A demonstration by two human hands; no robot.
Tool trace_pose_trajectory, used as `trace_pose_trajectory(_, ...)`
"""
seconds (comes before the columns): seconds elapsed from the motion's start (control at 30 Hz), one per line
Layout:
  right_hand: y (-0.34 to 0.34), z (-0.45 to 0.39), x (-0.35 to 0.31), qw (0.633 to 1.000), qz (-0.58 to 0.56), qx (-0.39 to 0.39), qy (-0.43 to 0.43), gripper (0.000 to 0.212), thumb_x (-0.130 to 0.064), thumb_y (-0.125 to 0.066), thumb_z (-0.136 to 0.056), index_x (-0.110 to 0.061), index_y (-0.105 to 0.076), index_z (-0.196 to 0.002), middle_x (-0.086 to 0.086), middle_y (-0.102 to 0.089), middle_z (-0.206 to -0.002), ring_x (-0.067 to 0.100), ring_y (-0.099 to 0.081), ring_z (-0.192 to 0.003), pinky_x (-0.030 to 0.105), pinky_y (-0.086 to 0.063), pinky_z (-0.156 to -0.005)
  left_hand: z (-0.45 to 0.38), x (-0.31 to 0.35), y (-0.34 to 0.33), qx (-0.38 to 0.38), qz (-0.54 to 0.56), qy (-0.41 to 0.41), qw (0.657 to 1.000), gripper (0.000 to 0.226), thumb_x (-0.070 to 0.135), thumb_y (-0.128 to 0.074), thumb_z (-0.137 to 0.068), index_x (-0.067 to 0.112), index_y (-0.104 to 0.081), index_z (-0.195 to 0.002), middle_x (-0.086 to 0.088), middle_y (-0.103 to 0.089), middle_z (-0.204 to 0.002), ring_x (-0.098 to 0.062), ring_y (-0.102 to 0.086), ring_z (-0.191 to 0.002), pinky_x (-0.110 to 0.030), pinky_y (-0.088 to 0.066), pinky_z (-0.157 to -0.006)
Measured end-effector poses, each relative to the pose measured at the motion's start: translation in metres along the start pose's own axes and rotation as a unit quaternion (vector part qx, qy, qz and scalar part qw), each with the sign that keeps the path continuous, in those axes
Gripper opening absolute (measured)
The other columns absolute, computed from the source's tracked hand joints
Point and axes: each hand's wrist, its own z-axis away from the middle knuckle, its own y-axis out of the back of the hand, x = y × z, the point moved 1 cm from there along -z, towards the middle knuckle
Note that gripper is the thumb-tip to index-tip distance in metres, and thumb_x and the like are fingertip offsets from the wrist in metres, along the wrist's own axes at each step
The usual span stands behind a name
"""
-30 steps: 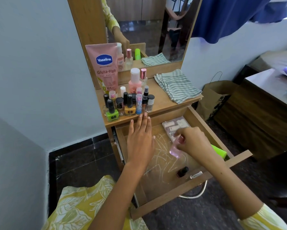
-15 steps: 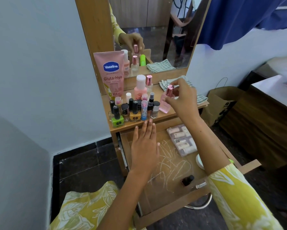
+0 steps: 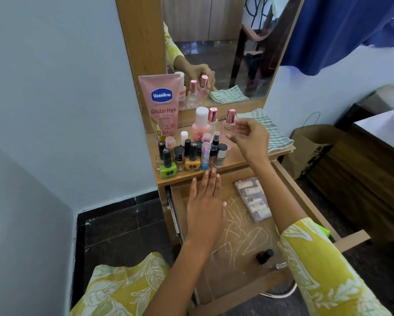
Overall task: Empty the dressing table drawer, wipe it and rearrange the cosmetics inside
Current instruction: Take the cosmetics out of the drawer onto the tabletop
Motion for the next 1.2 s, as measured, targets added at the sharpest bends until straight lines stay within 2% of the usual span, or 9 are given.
trace_pose_trajectory(0.13,-0.009,-0.006,0.001,1.000,-0.008,-0.007,0.014,0.033,0.009,-0.073,-0.072,-0.003,-0.062,-0.101,0.003,-0.063,-0.091,0.014,-0.063,-0.082,0.032,-0.058,-0.074,-0.001,-0.001,-0.005,0.007,-0.024,0.007,1.000,0.067,0.038,-0.056,-0.088,0.008,-0.031,-0.143,-0.008,-0.022,-0.152,-0.019,-0.018,-0.141,-0.044,-0.003,-0.112)
trace_pose_trajectory(0.3,-0.013,-0.014,0.000,0.996,-0.069,-0.049,0.000,0.037,0.008,-0.073,-0.073,0.003,-0.060,-0.107,0.011,-0.064,-0.104,0.012,-0.063,-0.086,0.010,-0.052,-0.070,-0.001,-0.001,-0.008,0.028,-0.039,0.005,0.999,0.070,0.040,-0.069,-0.077,0.009,-0.046,-0.136,-0.008,-0.040,-0.145,-0.019,-0.034,-0.136,-0.045,-0.016,-0.111)
trace_pose_trajectory(0.5,-0.021,-0.020,-0.002,0.986,-0.113,-0.122,0.008,0.037,0.011,-0.070,-0.074,0.004,-0.059,-0.109,0.017,-0.064,-0.111,0.021,-0.063,-0.099,0.019,-0.054,-0.080,0.000,0.000,-0.007,0.018,-0.042,0.013,0.999,0.070,0.038,-0.066,-0.080,0.007,-0.042,-0.138,-0.009,-0.037,-0.147,-0.020,-0.031,-0.138,-0.045,-0.012,-0.112)
trace_pose_trajectory(0.6,-0.025,-0.020,-0.003,0.979,-0.125,-0.159,0.013,0.033,0.012,-0.067,-0.076,-0.002,-0.059,-0.105,0.016,-0.065,-0.109,0.018,-0.064,-0.097,0.023,-0.054,-0.087,0.000,0.000,-0.006,0.012,-0.042,0.012,0.999,0.069,0.038,-0.059,-0.086,0.008,-0.034,-0.142,-0.008,-0.028,-0.151,-0.020,-0.023,-0.141,-0.044,-0.005,-0.112)
trace_pose_trajectory(0.73,-0.028,-0.019,-0.005,0.973,-0.132,-0.190,0.004,0.033,0.009,-0.069,-0.076,0.004,-0.061,-0.107,0.009,-0.065,-0.105,0.009,-0.064,-0.091,0.021,-0.054,-0.083,0.000,0.000,-0.006,0.008,-0.041,0.009,0.999,0.068,0.037,-0.057,-0.087,0.008,-0.030,-0.144,-0.008,-0.022,-0.152,-0.020,-0.020,-0.142,-0.043,-0.002,-0.112)
trace_pose_trajectory(0.9,-0.028,-0.019,-0.003,0.972,-0.147,-0.184,-0.015,0.035,0.014,-0.067,-0.074,0.008,-0.063,-0.109,0.017,-0.067,-0.106,-0.002,-0.067,-0.077,0.016,-0.054,-0.077,-0.001,0.000,-0.007,0.007,-0.040,0.012,0.999,0.070,0.037,-0.068,-0.080,0.007,-0.042,-0.138,-0.010,-0.037,-0.146,-0.021,-0.032,-0.137,-0.045,-0.013,-0.112)
trace_pose_trajectory(1.0,-0.026,-0.018,-0.003,0.972,-0.131,-0.195,-0.008,0.037,0.015,-0.063,-0.077,0.010,-0.061,-0.114,0.016,-0.065,-0.109,-0.002,-0.067,-0.080,0.014,-0.053,-0.076,0.000,0.000,-0.005,0.003,-0.041,0.011,0.999,0.068,0.036,-0.066,-0.081,0.007,-0.042,-0.138,-0.009,-0.037,-0.147,-0.021,-0.031,-0.138,-0.046,-0.013,-0.112)
trace_pose_trajectory(1.1,-0.015,-0.013,0.001,0.977,-0.102,-0.186,-0.025,0.030,0.011,-0.062,-0.082,0.008,-0.063,-0.112,0.022,-0.066,-0.111,0.013,-0.066,-0.090,0.017,-0.055,-0.079,0.000,0.000,-0.002,-0.005,-0.034,0.007,0.999,0.065,0.034,-0.059,-0.087,0.008,-0.036,-0.142,-0.009,-0.029,-0.150,-0.020,-0.023,-0.141,-0.046,-0.005,-0.112)
trace_pose_trajectory(1.2,0.011,0.007,0.007,0.991,-0.045,-0.122,-0.043,0.020,0.010,-0.060,-0.084,-0.001,-0.068,-0.099,0.016,-0.071,-0.099,0.012,-0.068,-0.084,0.022,-0.056,-0.076,0.001,0.000,0.001,-0.014,-0.025,0.003,1.000,0.062,0.034,-0.046,-0.094,0.009,-0.023,-0.146,-0.007,-0.015,-0.154,-0.019,-0.008,-0.143,-0.043,0.004,-0.113)
